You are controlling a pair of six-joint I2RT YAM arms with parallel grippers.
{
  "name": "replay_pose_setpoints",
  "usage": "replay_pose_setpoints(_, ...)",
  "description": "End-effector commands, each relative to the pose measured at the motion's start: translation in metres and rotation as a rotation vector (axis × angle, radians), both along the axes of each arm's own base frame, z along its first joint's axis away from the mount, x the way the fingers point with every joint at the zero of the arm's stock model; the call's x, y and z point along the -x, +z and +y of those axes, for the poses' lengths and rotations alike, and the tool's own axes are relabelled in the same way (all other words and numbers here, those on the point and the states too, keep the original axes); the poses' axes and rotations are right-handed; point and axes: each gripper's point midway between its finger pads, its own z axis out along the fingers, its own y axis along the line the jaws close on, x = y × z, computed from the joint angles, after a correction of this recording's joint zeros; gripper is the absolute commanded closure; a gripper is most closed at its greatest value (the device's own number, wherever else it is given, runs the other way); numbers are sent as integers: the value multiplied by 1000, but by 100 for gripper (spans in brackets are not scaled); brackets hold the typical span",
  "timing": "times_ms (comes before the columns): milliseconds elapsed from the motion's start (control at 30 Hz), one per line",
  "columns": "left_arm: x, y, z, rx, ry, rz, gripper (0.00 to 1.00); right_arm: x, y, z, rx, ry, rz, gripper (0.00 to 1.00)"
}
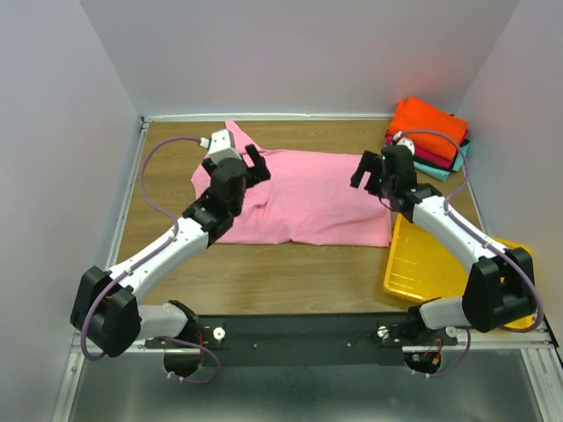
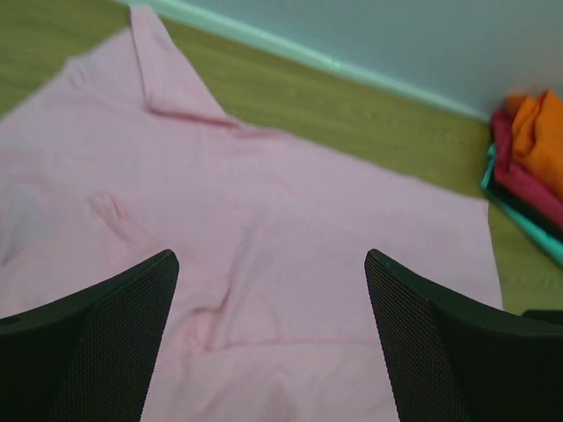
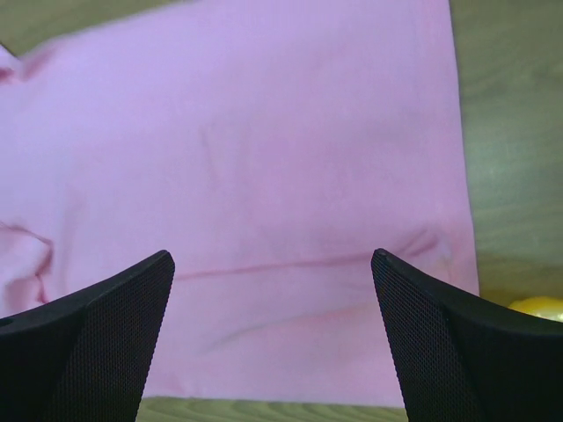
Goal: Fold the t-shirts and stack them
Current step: Fold the tshirt
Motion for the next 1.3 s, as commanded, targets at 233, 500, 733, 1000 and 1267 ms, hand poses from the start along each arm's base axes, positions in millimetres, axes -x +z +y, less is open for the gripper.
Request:
replay_pose_setpoints(233,-91,60,68,-88,-29,-155,4,-87,97,-11,121,-66,-222,0)
replay_pose_setpoints(500,-173,18,64,-163,-76,-13,6,-147,63,-35,108,-74,-151,9)
replay_pose_setpoints(733,-206,-17,52,-185,-116,44,7,-179,20,-72,80,-111,-74,21)
replay_pose_setpoints(1000,-224,-58,51,-204,-120,122,8,-201,-35,-84,90,-133,11,29)
replay_pose_setpoints(1267,-231,-90,65,-196,-101,180,8,-212,-67,-88,101,-157,52,34)
